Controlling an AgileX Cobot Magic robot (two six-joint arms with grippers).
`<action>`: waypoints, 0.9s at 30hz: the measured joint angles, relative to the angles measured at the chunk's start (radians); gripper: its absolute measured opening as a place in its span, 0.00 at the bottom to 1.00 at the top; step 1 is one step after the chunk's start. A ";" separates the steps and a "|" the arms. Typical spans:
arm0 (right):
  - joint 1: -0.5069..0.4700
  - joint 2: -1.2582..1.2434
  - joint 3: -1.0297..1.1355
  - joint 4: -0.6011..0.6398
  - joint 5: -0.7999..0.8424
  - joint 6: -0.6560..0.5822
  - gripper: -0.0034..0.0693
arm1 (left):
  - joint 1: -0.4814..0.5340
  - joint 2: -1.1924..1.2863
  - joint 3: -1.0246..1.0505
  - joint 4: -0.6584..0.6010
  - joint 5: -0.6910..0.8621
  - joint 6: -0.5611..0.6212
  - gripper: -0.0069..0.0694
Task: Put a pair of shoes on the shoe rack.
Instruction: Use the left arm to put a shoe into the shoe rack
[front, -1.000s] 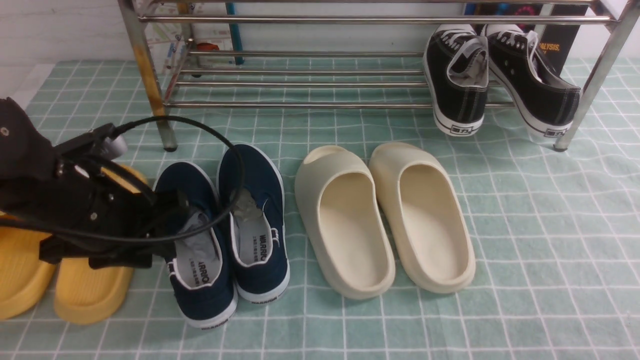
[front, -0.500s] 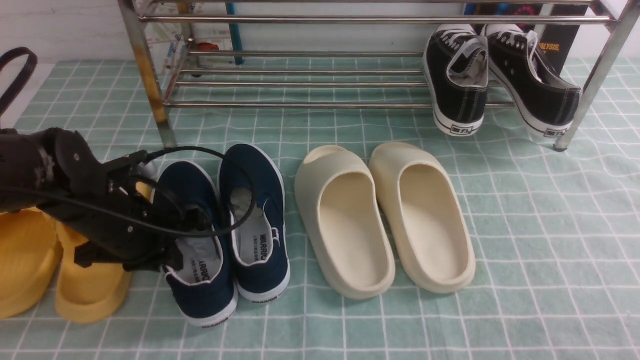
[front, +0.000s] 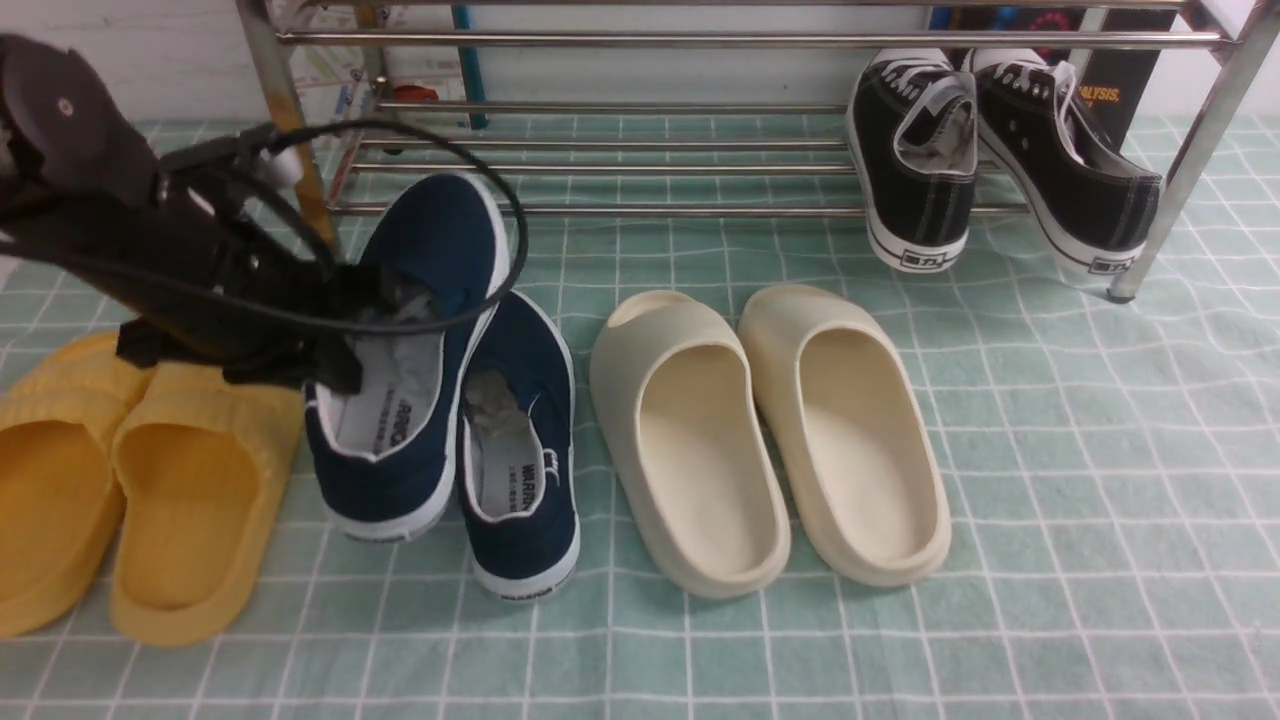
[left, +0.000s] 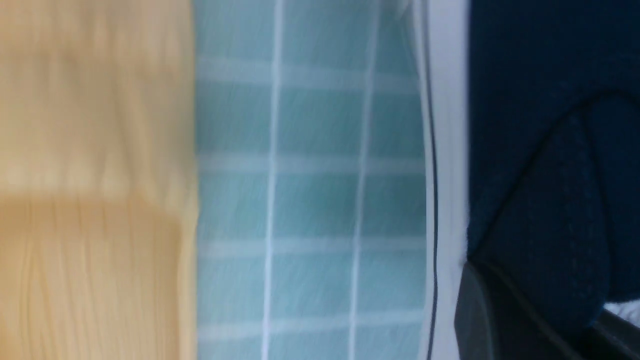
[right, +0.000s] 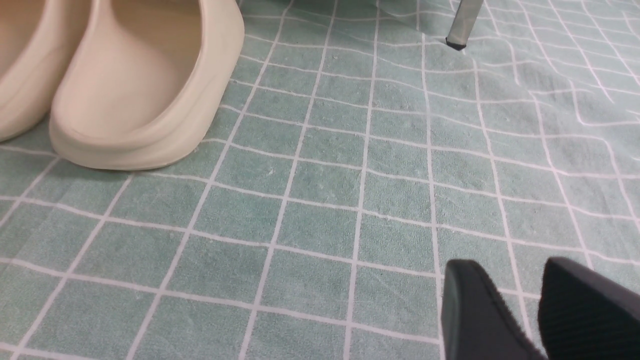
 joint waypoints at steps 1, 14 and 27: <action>0.000 0.000 0.000 0.000 0.000 0.000 0.38 | 0.000 0.021 -0.031 0.000 0.010 0.001 0.10; 0.000 0.000 0.000 0.000 0.000 0.000 0.38 | -0.002 0.393 -0.544 0.018 0.099 -0.007 0.10; 0.000 0.000 0.000 0.000 0.000 0.000 0.38 | -0.002 0.627 -0.918 0.083 0.185 -0.118 0.10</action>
